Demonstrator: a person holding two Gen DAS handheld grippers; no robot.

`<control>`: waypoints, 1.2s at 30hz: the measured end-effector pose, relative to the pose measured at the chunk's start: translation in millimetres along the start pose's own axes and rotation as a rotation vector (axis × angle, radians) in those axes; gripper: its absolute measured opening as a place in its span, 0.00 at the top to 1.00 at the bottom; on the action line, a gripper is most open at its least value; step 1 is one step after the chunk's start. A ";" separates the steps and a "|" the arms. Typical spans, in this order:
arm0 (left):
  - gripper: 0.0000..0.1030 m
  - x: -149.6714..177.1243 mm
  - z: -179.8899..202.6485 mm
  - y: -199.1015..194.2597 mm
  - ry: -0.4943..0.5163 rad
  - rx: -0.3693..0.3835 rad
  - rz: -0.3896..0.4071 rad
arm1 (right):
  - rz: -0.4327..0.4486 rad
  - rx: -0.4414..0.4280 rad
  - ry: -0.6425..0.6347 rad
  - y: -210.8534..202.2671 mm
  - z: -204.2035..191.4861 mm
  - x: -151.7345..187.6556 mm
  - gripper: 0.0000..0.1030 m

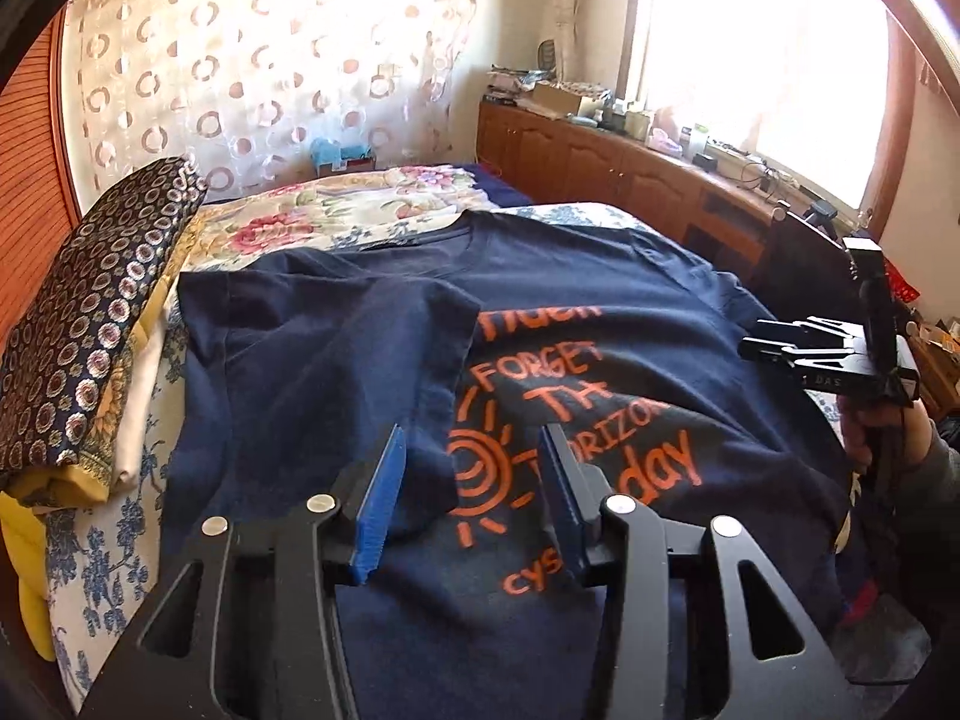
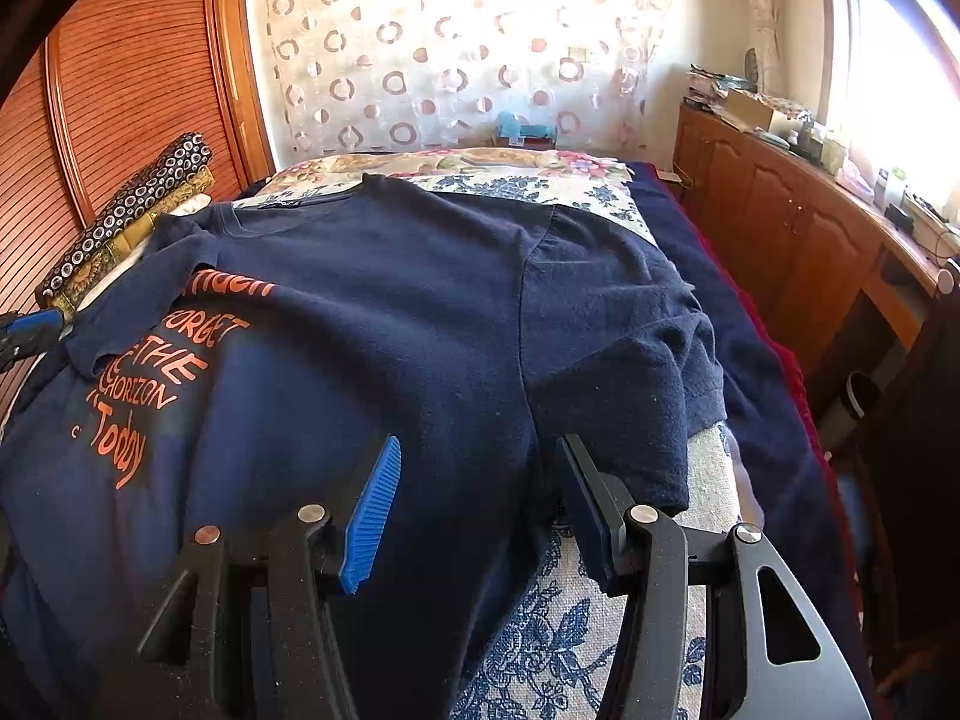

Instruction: Fold small clothes

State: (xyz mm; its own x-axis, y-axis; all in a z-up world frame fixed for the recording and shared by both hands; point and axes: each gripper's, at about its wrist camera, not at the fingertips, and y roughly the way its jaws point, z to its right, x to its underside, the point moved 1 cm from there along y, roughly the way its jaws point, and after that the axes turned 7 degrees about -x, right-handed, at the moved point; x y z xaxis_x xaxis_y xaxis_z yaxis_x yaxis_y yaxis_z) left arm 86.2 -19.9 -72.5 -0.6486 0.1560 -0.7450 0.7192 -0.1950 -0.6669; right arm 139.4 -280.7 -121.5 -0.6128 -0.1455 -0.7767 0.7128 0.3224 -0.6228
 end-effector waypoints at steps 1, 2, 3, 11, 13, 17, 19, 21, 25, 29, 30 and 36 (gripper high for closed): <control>0.46 -0.7 2.2 1.5 0.005 -0.002 -0.001 | 0.000 0.001 0.000 -0.2 0.4 -0.1 0.46; 0.39 -0.9 4.0 2.9 0.008 -0.010 0.000 | 0.000 0.001 0.000 -0.2 0.5 -0.1 0.46; 0.27 -1.1 5.8 3.8 0.008 -0.016 0.003 | 0.000 0.002 0.000 -0.3 0.9 -0.3 0.46; 0.23 -8.6 23.7 24.8 -0.021 -0.040 0.044 | 0.001 -0.001 0.008 -1.1 4.6 -0.5 0.46; 0.23 -14.0 31.0 31.8 -0.030 -0.044 0.065 | 0.002 -0.001 0.011 -1.4 6.3 -0.7 0.46; 0.23 -24.3 42.5 42.3 -0.031 -0.050 0.102 | 0.004 -0.001 0.010 -2.9 7.1 -0.8 0.46; 0.23 -28.5 47.5 47.0 -0.018 -0.056 0.114 | 0.011 0.000 0.009 -4.2 7.4 -1.4 0.46; 0.23 -32.1 50.6 51.4 -0.012 -0.057 0.117 | 0.020 0.007 0.004 -7.1 8.1 -2.1 0.46; 0.23 -37.7 52.5 60.9 -0.022 -0.033 0.094 | 0.042 0.028 0.016 -14.6 20.5 -2.8 0.46; 0.23 -38.3 55.3 75.6 -0.011 -0.049 0.026 | 0.054 0.079 0.045 -23.1 46.2 -7.7 0.46; 0.23 -37.5 55.9 79.7 -0.007 -0.048 0.006 | 0.056 0.091 0.052 -24.5 53.8 -9.6 0.46; 0.23 -32.6 61.9 96.5 0.017 -0.038 -0.095 | 0.039 0.076 0.130 -19.1 91.9 -25.3 0.46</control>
State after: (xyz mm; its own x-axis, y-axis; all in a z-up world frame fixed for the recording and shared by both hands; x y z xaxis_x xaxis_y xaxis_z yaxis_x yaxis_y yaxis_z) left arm 161.4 -103.8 -111.7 -0.7100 0.1889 -0.6784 0.6639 -0.1417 -0.7342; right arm 172.6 -369.2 -98.6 -0.6193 -0.0106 -0.7851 0.7579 0.2531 -0.6012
